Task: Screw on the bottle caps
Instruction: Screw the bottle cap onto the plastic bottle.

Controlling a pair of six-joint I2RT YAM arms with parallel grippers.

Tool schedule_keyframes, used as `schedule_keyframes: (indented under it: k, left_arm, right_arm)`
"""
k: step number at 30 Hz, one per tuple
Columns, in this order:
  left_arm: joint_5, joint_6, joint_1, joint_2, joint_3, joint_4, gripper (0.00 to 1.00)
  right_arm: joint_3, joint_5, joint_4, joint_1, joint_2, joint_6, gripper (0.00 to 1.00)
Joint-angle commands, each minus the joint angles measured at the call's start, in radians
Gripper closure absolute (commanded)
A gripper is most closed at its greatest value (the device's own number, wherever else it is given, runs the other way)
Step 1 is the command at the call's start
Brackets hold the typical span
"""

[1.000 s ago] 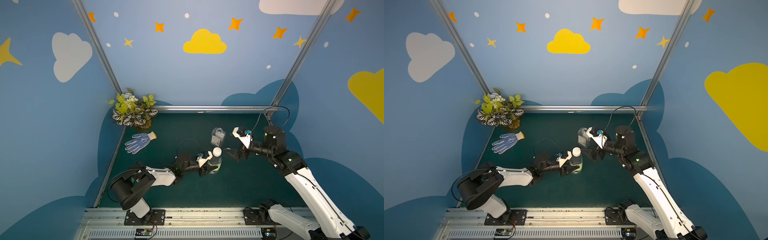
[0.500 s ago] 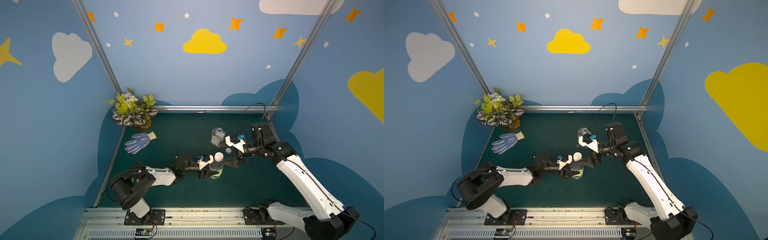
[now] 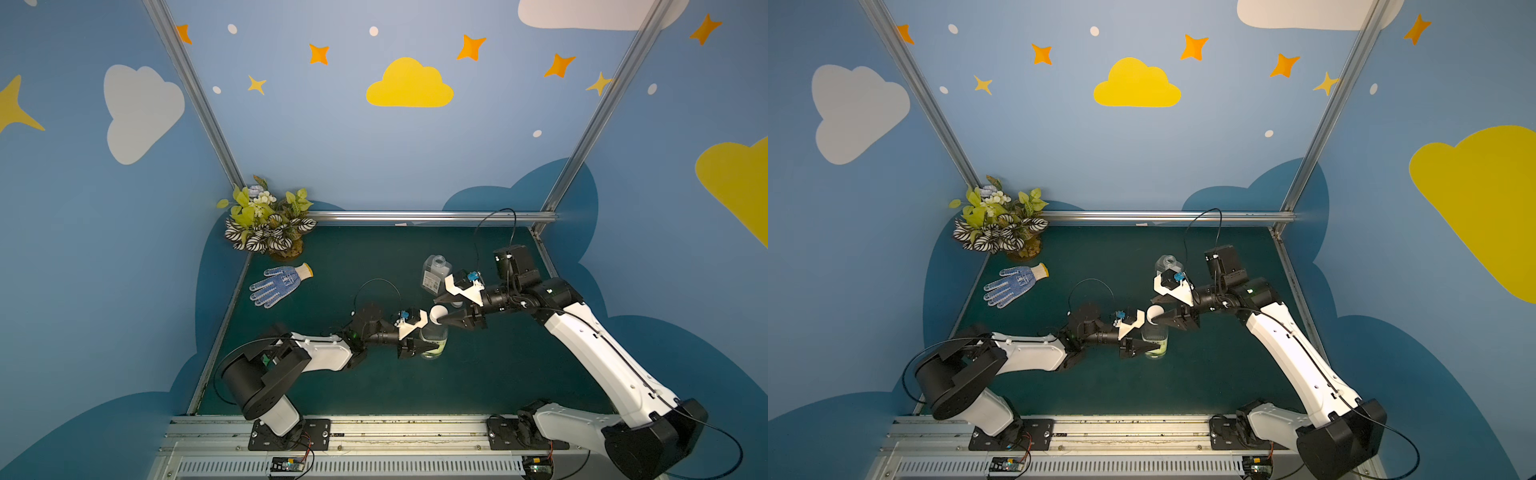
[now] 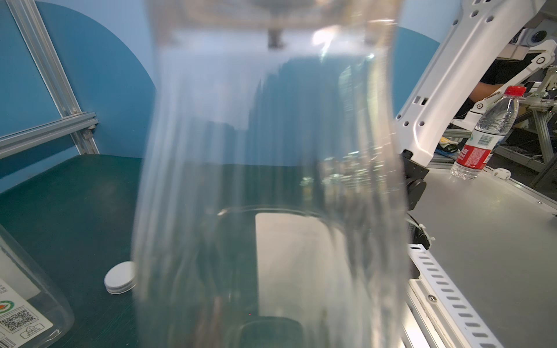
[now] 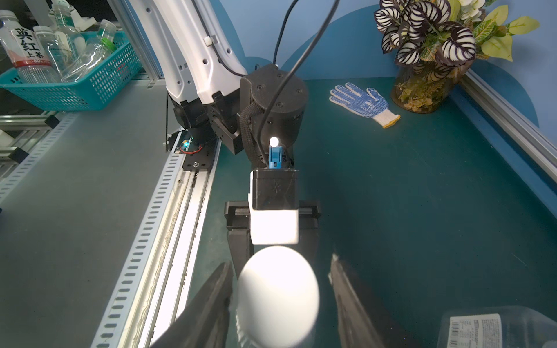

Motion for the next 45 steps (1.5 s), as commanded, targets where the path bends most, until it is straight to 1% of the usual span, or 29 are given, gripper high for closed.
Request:
schedule_keyframes:
  k: [1, 3, 6, 8, 10, 12, 13, 14, 15, 19, 21, 24, 29, 33, 36, 37, 39, 42, 43, 45]
  left_arm:
    - [0.019, -0.003, 0.001, -0.02, 0.028, 0.006, 0.62]
    - [0.019, -0.005, 0.001, -0.02, 0.033, 0.006, 0.62]
    - [0.019, -0.009, 0.001, -0.02, 0.038, 0.01, 0.63]
    - [0.017, -0.011, 0.001, -0.02, 0.039, 0.013, 0.62]
    - [0.015, -0.012, 0.001, -0.02, 0.041, 0.013, 0.63]
    - [0.015, -0.016, 0.003, -0.02, 0.041, 0.019, 0.63]
    - [0.011, -0.019, 0.002, -0.211, 0.041, 0.023, 0.63]
    - [0.009, -0.02, 0.002, -0.072, 0.041, 0.027, 0.62]
    - [0.007, -0.029, 0.005, -0.062, 0.042, 0.037, 0.63]
    - [0.002, -0.073, 0.021, -0.055, 0.036, 0.108, 0.64]
    - [0.002, -0.079, 0.024, -0.055, 0.039, 0.117, 0.64]
    - [-0.005, -0.078, 0.024, -0.056, 0.044, 0.117, 0.64]
    - [-0.065, -0.059, 0.025, -0.068, 0.041, 0.093, 0.66]
    - [-0.105, -0.029, 0.024, -0.083, 0.033, 0.073, 0.67]
    - [-0.122, -0.007, 0.019, -0.093, 0.032, 0.054, 0.67]
    - [-0.122, 0.0, 0.018, -0.094, 0.032, 0.045, 0.67]
    - [-0.121, 0.012, 0.017, -0.092, 0.03, 0.027, 0.66]
    - [-0.139, 0.026, 0.015, -0.087, 0.016, 0.025, 0.66]
    - [-0.15, 0.036, 0.015, -0.087, 0.011, 0.021, 0.66]
    - [-0.187, 0.065, 0.008, -0.091, 0.004, -0.005, 0.67]
  right_arm:
    - [0.001, -0.004, -0.019, 0.005, -0.001, -0.008, 0.48]
    - [-0.001, -0.002, -0.023, 0.008, -0.001, -0.01, 0.53]
    - [-0.003, 0.002, -0.032, 0.014, 0.003, -0.016, 0.55]
    - [-0.004, 0.006, -0.043, 0.018, 0.003, -0.026, 0.6]
    - [-0.011, 0.013, -0.041, 0.02, -0.001, -0.025, 0.7]
    - [-0.021, 0.015, -0.031, 0.021, -0.008, -0.019, 0.74]
    - [-0.027, 0.014, -0.027, 0.022, -0.013, -0.017, 0.74]
    - [-0.032, 0.015, -0.023, 0.022, -0.019, -0.013, 0.74]
    - [-0.037, 0.018, -0.016, 0.024, -0.022, -0.008, 0.74]
    - [-0.078, 0.053, 0.018, 0.028, -0.048, 0.01, 0.71]
    - [-0.095, 0.064, 0.035, 0.029, -0.056, 0.021, 0.68]
    - [-0.104, 0.095, 0.056, 0.03, -0.057, 0.037, 0.68]
    - [-0.126, 0.199, 0.123, 0.036, -0.067, 0.097, 0.66]
    - [-0.16, 0.23, 0.196, 0.04, -0.084, 0.168, 0.6]
    - [-0.16, 0.232, 0.206, 0.039, -0.085, 0.18, 0.56]
    - [-0.156, 0.233, 0.206, 0.04, -0.087, 0.179, 0.52]
    - [-0.139, 0.242, 0.202, 0.036, -0.094, 0.183, 0.49]
    - [-0.114, 0.265, 0.2, 0.027, -0.118, 0.189, 0.38]
    - [-0.109, 0.27, 0.202, 0.02, -0.127, 0.187, 0.32]
    - [-0.098, 0.285, 0.208, 0.016, -0.142, 0.199, 0.24]
